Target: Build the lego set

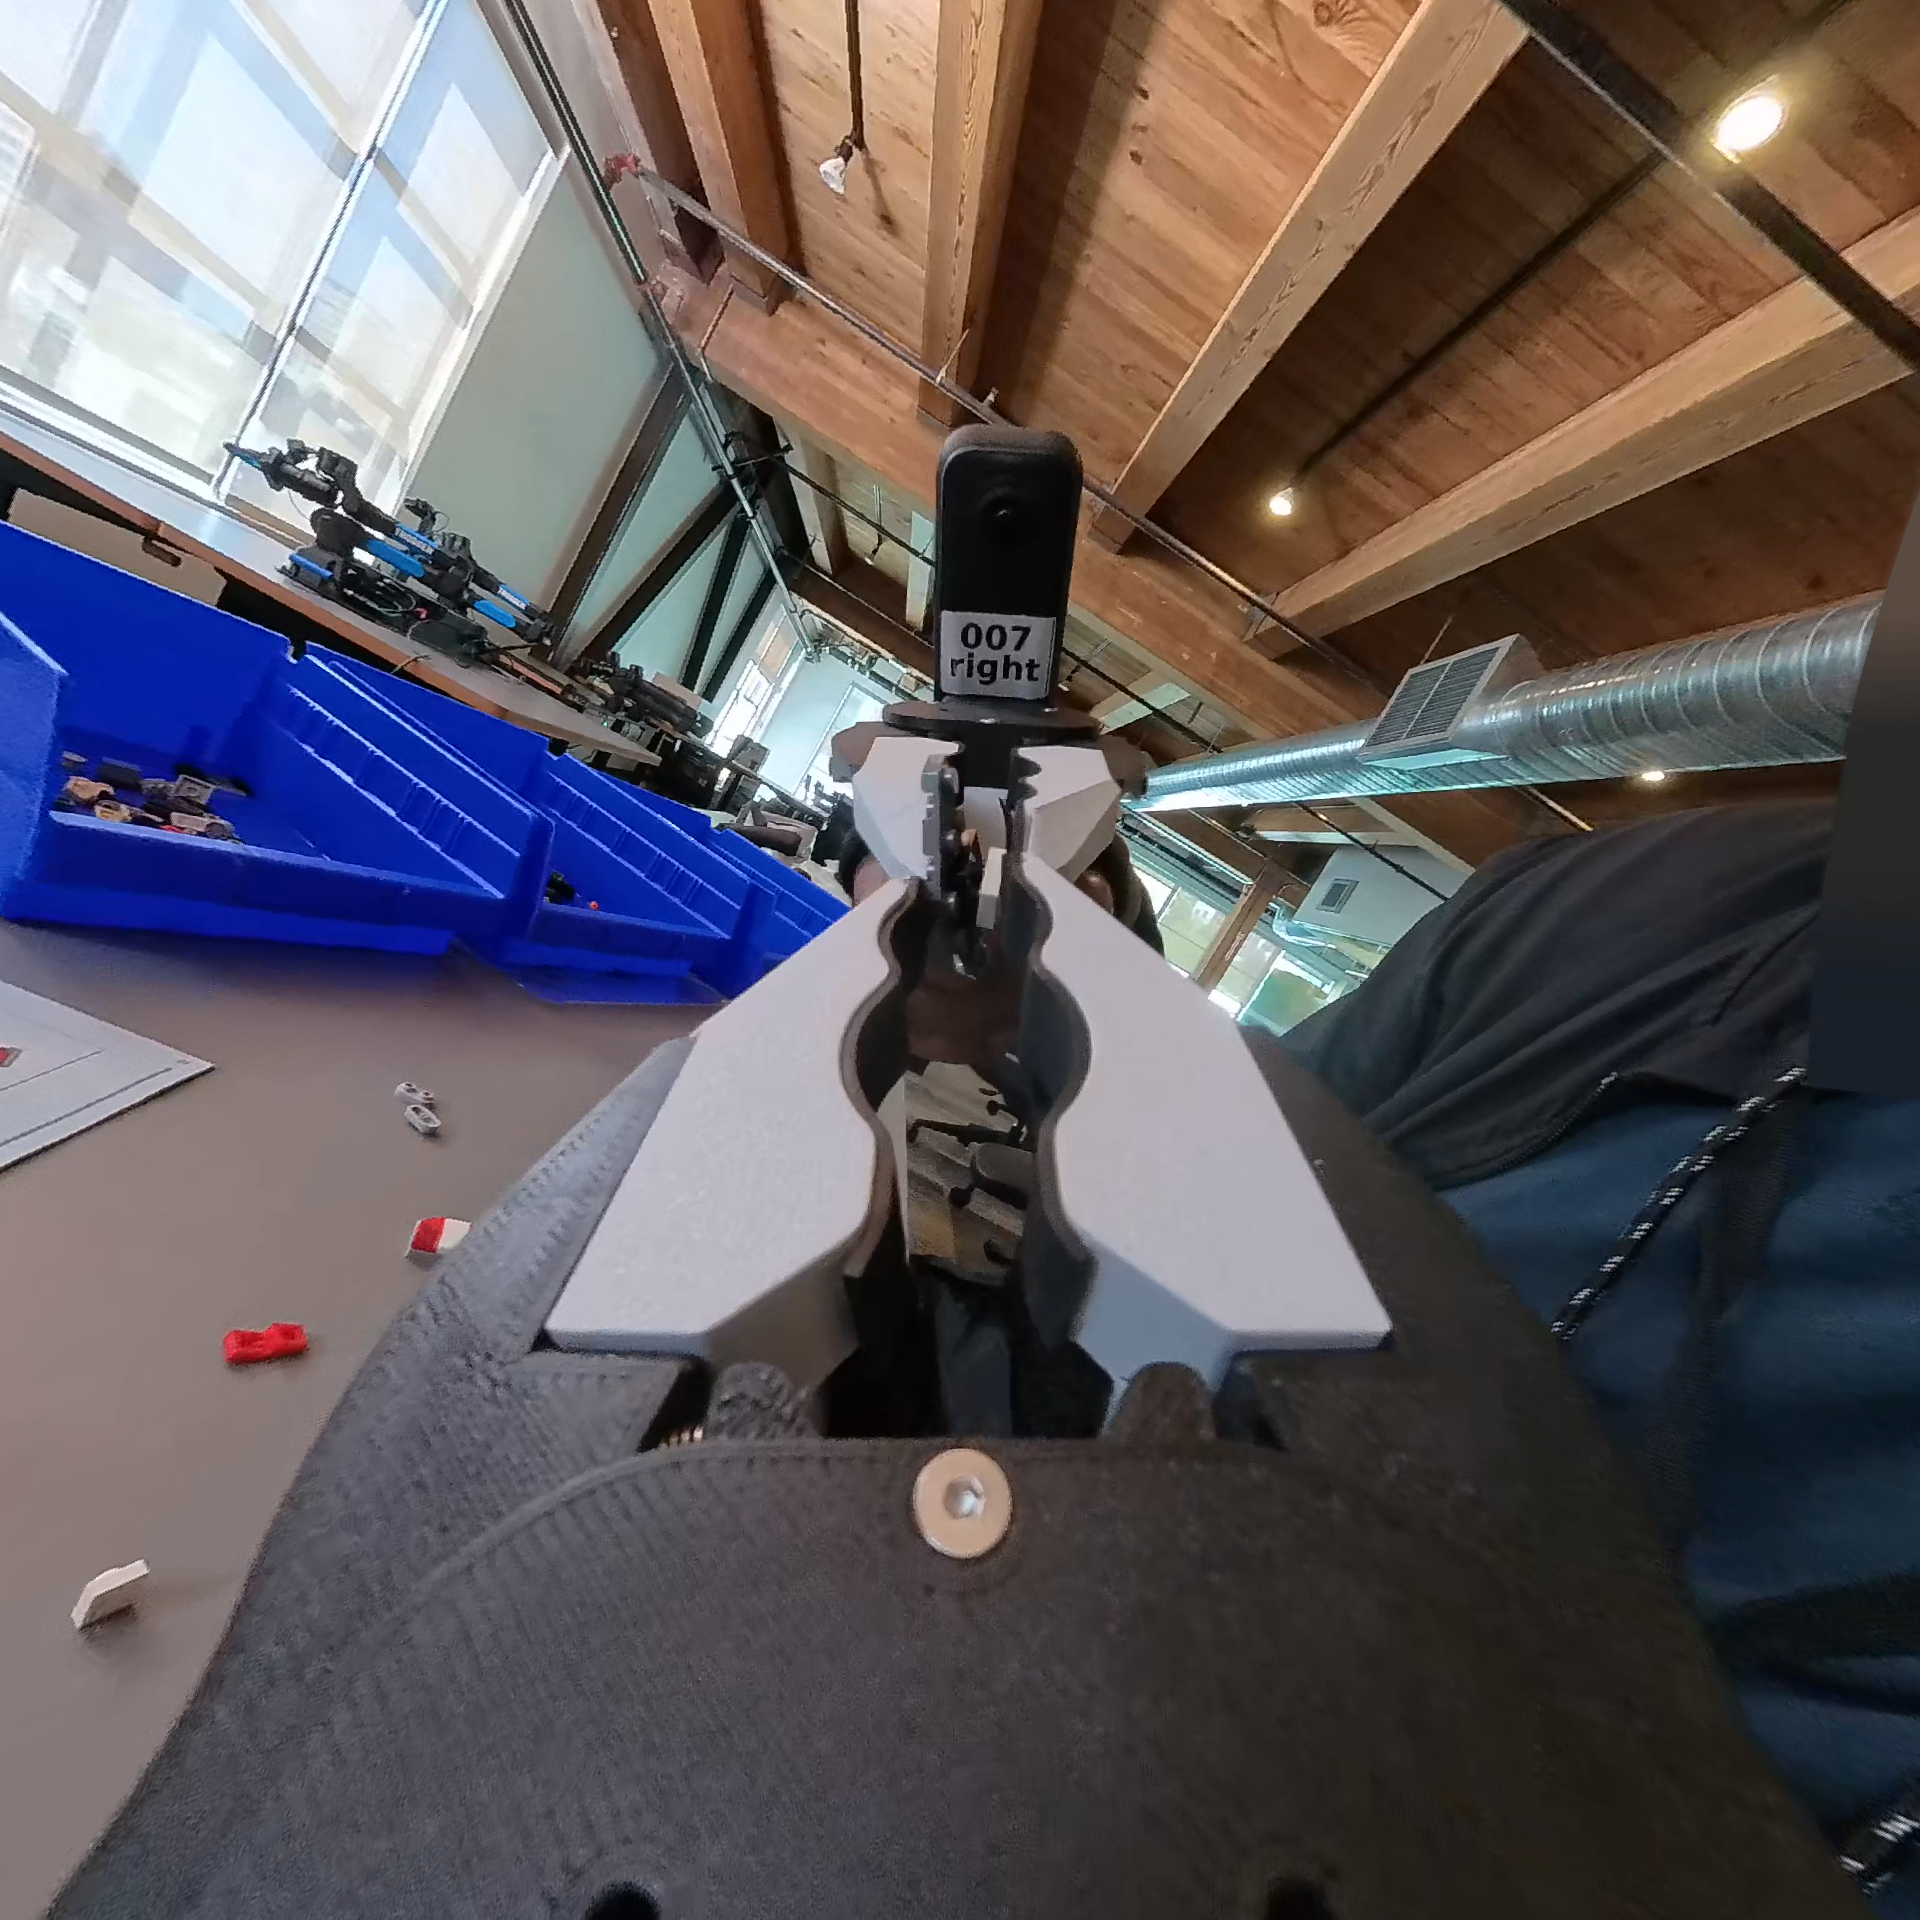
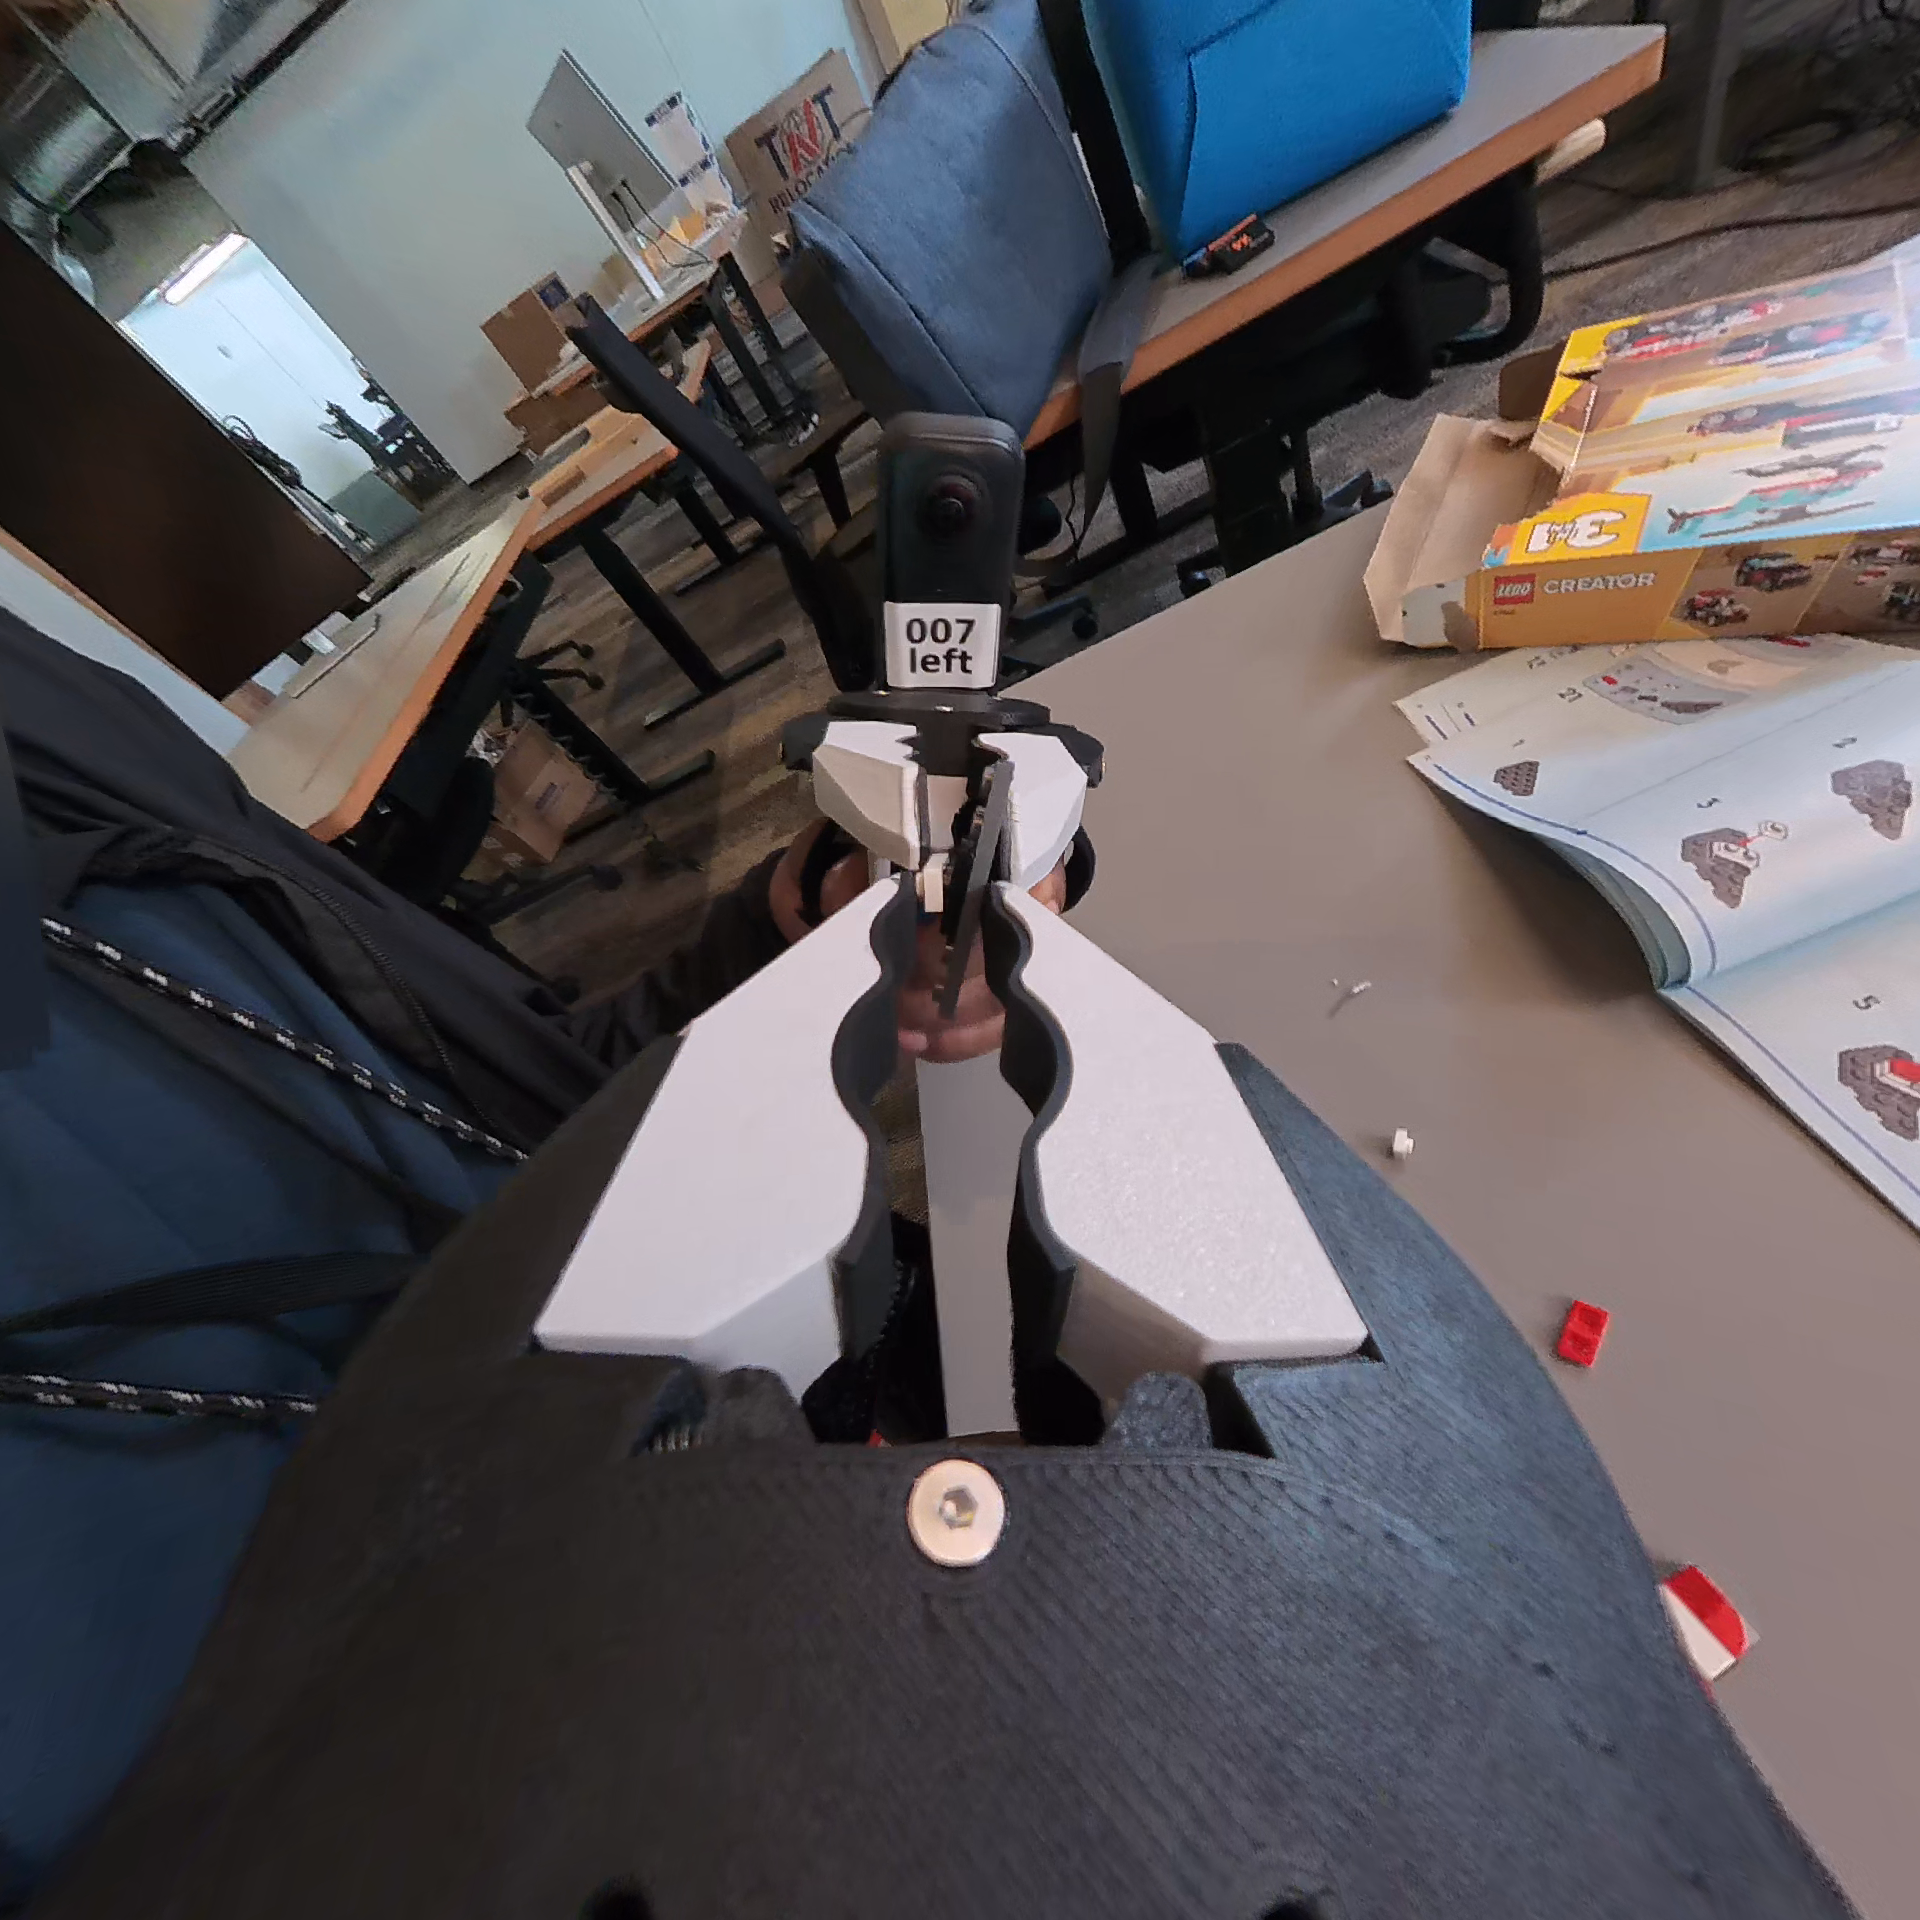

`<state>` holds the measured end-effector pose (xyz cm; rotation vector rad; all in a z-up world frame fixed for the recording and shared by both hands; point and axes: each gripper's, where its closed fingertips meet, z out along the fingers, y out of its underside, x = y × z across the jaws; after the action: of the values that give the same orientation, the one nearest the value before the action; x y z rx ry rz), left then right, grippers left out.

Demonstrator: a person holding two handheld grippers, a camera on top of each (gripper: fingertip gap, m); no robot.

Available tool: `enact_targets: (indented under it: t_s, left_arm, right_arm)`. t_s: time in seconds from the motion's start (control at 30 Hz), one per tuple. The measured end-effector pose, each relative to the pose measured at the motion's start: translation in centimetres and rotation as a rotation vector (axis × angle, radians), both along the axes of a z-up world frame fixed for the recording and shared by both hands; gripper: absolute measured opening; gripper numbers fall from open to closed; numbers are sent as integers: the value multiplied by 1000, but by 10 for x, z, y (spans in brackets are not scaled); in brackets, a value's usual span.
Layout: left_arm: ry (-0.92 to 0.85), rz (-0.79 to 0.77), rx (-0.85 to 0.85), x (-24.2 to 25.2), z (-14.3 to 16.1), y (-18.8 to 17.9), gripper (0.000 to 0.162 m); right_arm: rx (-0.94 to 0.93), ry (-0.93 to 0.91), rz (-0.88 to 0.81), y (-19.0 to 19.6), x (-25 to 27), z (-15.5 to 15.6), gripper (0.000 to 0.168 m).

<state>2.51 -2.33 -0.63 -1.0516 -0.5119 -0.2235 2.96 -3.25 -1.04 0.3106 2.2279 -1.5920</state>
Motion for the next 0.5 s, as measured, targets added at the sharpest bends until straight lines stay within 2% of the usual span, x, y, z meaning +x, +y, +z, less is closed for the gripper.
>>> enact_targets:
  t_s: [0.33,0.5]
  left_arm:
    - [-35,-48,128,3,9,-11,16]
    - [-32,-77,92,7,7,0,21]
  right_arm:
    - [-62,75,16,3,2,10,12]
    - [-72,99,19,3,3,11,12]
